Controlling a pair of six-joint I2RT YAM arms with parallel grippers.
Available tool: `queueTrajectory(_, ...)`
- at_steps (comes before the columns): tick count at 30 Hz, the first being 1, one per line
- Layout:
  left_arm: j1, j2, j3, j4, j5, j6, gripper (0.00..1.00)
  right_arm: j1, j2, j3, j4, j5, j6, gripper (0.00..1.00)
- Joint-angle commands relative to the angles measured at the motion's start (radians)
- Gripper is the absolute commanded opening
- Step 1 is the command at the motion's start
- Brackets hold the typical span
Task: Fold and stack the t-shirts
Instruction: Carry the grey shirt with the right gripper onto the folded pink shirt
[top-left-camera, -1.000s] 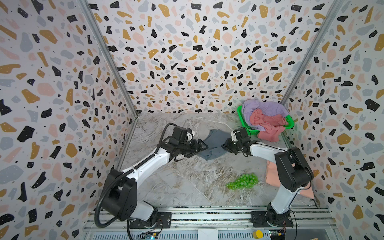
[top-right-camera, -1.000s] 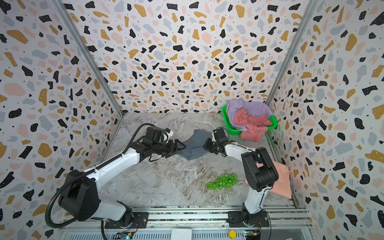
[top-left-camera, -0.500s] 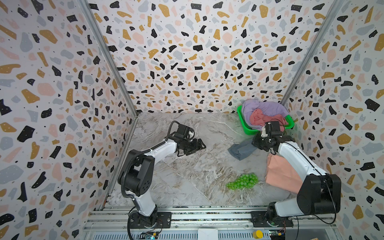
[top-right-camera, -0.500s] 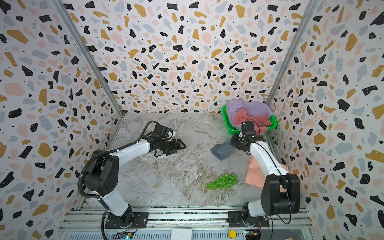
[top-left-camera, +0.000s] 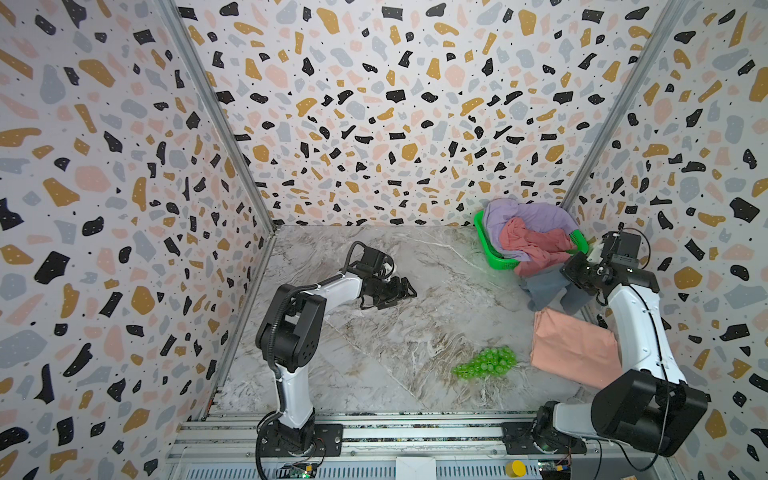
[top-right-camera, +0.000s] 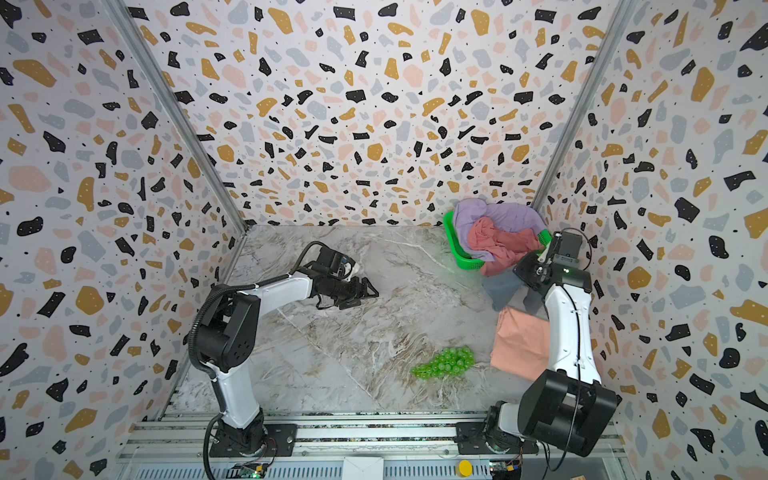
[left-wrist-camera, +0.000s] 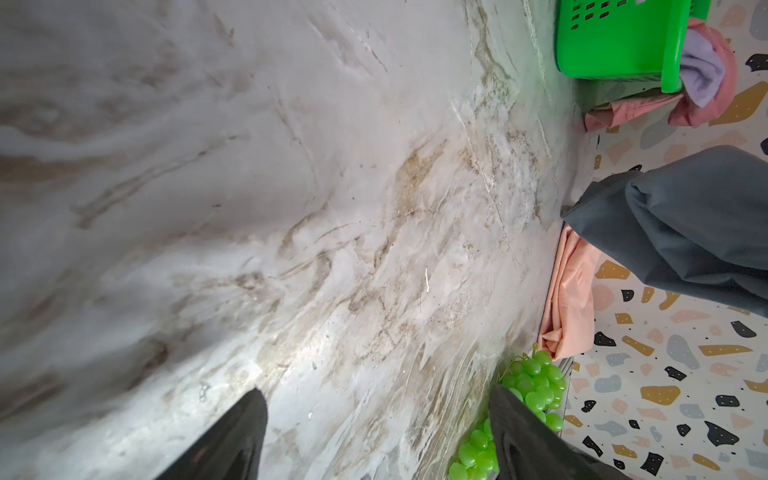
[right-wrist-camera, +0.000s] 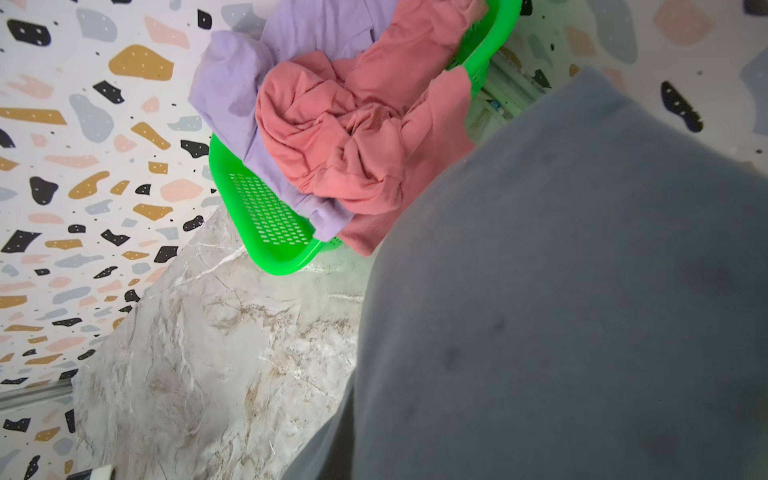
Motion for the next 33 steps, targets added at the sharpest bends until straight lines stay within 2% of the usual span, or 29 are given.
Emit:
queueTrajectory(1, 0.008, 0.011, 0.047, 0.015, 0.041, 0.016, 0.84, -0.023, 0.06, 0.108, -0.031, -0.056, -0.085, 0.1)
queueTrajectory(6, 0.015, 0.02, 0.048, 0.013, 0.044, 0.017, 0.84, -0.065, 0.071, 0.163, -0.061, -0.039, -0.102, 0.11)
queueTrajectory(9, 0.019, 0.031, 0.05, 0.016, 0.055, 0.018, 0.84, -0.117, 0.019, 0.063, -0.067, -0.028, -0.137, 0.12)
queueTrajectory(13, 0.021, 0.048, 0.061, 0.017, 0.062, 0.012, 0.84, -0.221, -0.095, -0.109, -0.106, 0.048, -0.176, 0.13)
queueTrajectory(14, 0.02, 0.05, 0.062, 0.019, 0.063, 0.008, 0.84, -0.248, -0.126, -0.153, -0.11, 0.038, -0.176, 0.23)
queueTrajectory(16, 0.021, 0.055, 0.066, 0.024, 0.063, 0.0, 0.84, -0.293, -0.188, -0.228, -0.149, 0.017, -0.168, 0.3)
queueTrajectory(17, 0.022, 0.056, 0.068, 0.026, 0.064, -0.002, 0.84, -0.307, -0.221, -0.253, -0.161, 0.04, -0.153, 0.4)
queueTrajectory(18, 0.022, 0.058, 0.071, 0.027, 0.066, -0.003, 0.83, -0.322, -0.257, -0.273, -0.172, 0.072, -0.133, 0.65)
queueTrajectory(19, 0.023, 0.059, 0.072, 0.027, 0.066, -0.004, 0.83, -0.34, -0.291, -0.286, -0.174, 0.089, -0.117, 1.0)
queueTrajectory(25, 0.023, 0.066, 0.083, 0.029, 0.068, -0.012, 0.83, -0.36, -0.325, -0.242, -0.173, 0.055, -0.088, 0.98)
queueTrajectory(33, 0.024, 0.052, 0.083, 0.024, 0.057, -0.01, 0.83, -0.36, -0.406, -0.127, -0.222, 0.123, -0.025, 0.97)
